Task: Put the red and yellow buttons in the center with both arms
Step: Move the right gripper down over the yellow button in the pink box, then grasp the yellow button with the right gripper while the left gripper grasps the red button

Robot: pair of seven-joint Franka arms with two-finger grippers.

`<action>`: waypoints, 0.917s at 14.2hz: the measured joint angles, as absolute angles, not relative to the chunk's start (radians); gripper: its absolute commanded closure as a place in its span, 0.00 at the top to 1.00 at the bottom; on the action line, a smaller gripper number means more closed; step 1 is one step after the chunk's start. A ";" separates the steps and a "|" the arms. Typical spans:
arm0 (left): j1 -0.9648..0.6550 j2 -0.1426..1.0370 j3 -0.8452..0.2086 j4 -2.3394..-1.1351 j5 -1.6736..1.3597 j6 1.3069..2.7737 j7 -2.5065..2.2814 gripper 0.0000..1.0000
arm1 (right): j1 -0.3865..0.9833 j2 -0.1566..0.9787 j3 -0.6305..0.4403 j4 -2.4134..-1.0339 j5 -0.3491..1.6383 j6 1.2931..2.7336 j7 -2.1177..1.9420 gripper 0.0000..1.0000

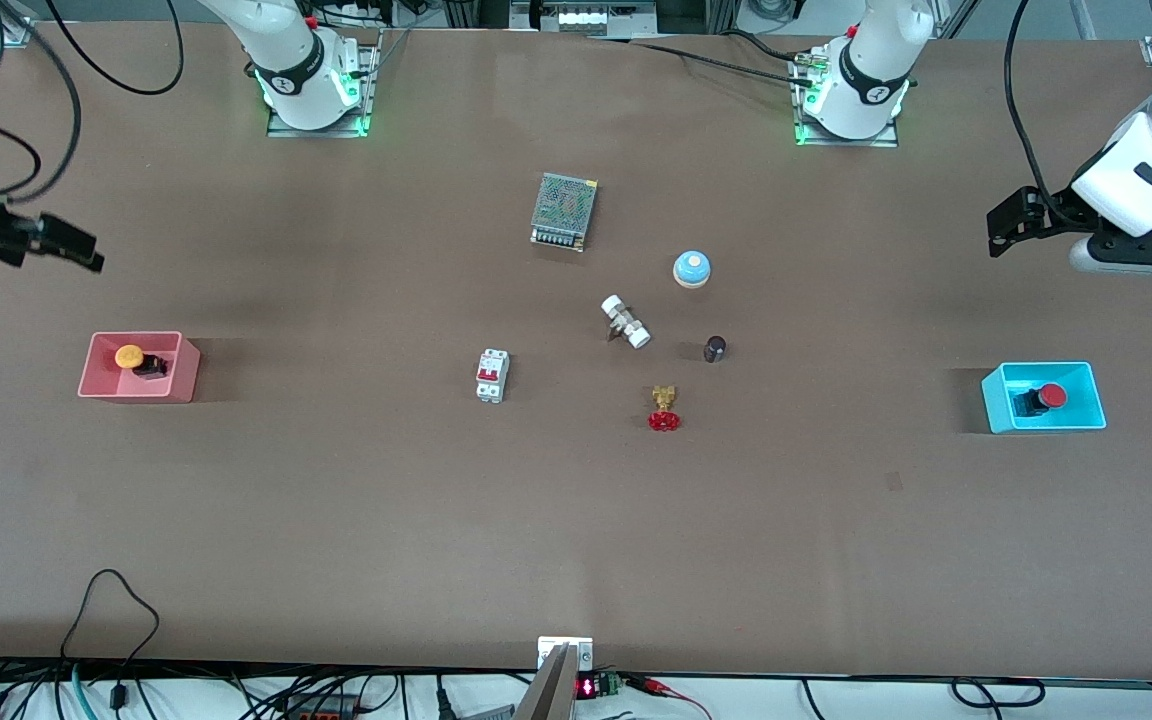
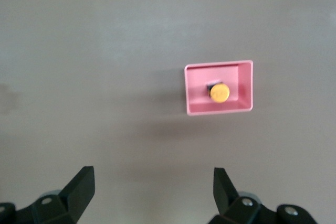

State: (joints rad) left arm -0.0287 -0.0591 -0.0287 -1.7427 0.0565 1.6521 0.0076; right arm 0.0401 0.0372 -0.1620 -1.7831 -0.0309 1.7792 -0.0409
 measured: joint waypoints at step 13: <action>0.054 0.117 -0.015 -1.657 0.084 1.642 0.001 1.00 | -0.054 0.429 -0.165 -1.793 -0.100 2.135 -0.160 1.00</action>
